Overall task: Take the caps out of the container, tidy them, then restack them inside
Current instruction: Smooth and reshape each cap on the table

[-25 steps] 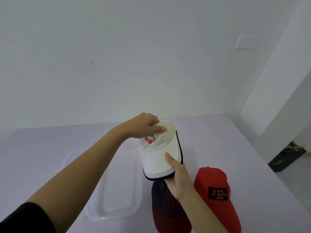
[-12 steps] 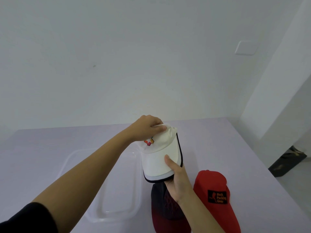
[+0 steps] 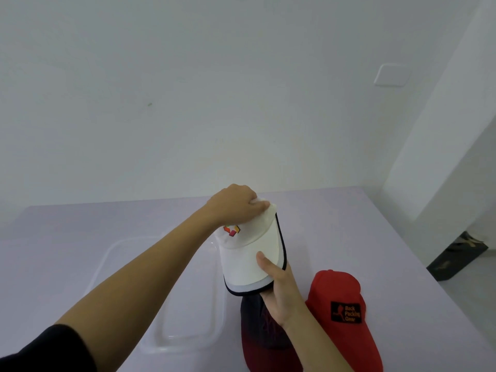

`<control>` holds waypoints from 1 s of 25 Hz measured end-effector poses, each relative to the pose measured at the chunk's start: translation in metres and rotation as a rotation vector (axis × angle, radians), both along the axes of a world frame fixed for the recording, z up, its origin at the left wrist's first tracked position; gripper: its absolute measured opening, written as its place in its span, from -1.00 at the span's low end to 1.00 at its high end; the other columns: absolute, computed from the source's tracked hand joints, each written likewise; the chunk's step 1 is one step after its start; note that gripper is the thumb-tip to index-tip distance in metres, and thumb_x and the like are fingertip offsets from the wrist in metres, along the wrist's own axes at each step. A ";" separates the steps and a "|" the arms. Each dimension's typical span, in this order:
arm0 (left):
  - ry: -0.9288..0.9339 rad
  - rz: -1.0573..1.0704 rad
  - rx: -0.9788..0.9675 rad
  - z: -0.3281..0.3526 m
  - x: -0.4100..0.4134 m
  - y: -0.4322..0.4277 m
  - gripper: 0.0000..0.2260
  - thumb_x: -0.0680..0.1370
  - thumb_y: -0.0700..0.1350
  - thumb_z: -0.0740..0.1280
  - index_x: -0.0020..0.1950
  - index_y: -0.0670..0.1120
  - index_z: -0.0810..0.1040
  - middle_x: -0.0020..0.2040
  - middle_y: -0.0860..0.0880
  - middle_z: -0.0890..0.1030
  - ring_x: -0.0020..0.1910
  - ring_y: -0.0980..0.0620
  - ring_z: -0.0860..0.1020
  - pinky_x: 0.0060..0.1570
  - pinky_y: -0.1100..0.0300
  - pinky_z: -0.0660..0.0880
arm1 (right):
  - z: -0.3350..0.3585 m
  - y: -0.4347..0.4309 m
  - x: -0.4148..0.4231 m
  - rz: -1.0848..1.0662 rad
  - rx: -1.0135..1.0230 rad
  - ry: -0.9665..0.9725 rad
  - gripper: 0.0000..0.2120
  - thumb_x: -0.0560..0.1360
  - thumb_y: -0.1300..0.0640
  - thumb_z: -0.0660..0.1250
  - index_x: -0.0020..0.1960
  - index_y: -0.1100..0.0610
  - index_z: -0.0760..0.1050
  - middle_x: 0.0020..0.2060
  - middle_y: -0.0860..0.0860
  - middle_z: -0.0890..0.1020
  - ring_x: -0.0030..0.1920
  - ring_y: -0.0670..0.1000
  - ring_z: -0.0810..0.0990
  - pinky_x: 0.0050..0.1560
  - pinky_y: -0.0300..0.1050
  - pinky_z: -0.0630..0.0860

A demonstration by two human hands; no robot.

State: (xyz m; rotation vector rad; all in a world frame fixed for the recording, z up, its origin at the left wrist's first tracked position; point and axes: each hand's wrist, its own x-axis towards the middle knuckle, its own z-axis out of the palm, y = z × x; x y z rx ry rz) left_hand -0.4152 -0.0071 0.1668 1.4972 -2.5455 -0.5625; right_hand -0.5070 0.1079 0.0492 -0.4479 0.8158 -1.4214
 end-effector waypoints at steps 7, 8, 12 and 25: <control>0.264 0.231 -0.145 -0.006 -0.005 0.001 -0.46 0.62 0.17 -0.10 0.02 -0.12 0.57 -0.05 -0.13 0.61 0.00 -0.17 0.55 -0.01 0.03 0.45 | -0.001 0.002 0.008 -0.063 0.047 -0.258 -0.56 0.39 0.18 0.37 0.26 0.13 0.48 0.10 0.14 0.65 0.05 0.11 0.66 -0.13 -0.03 0.63; 0.462 0.307 -0.069 -0.008 0.003 -0.003 -0.48 0.62 0.17 -0.09 0.14 -0.11 0.54 0.07 -0.11 0.60 0.11 -0.15 0.52 0.14 0.00 0.43 | 0.000 0.001 0.004 -0.093 0.053 -0.318 -0.57 0.39 0.17 0.34 0.25 0.15 0.48 0.08 0.14 0.66 0.01 0.11 0.67 -0.16 -0.03 0.64; 0.739 0.602 0.540 -0.055 0.023 -0.005 -0.60 0.59 0.15 0.13 0.30 -0.08 0.34 0.22 -0.09 0.45 0.04 -0.11 0.52 -0.05 -0.01 0.53 | 0.003 -0.014 -0.016 -0.167 0.029 -0.377 -0.55 0.39 0.17 0.33 0.28 0.17 0.46 0.11 0.14 0.64 0.04 0.11 0.66 -0.10 -0.02 0.65; 1.417 0.801 1.168 -0.135 -0.005 -0.040 -0.82 0.51 -0.28 0.19 0.09 -0.22 0.47 -0.01 -0.20 0.58 -0.06 -0.18 0.59 -0.09 -0.06 0.57 | -0.050 -0.106 -0.087 0.082 0.264 0.037 -0.40 0.31 0.19 0.43 0.32 0.20 0.38 0.23 0.17 0.55 0.23 0.20 0.51 -0.03 -0.02 0.63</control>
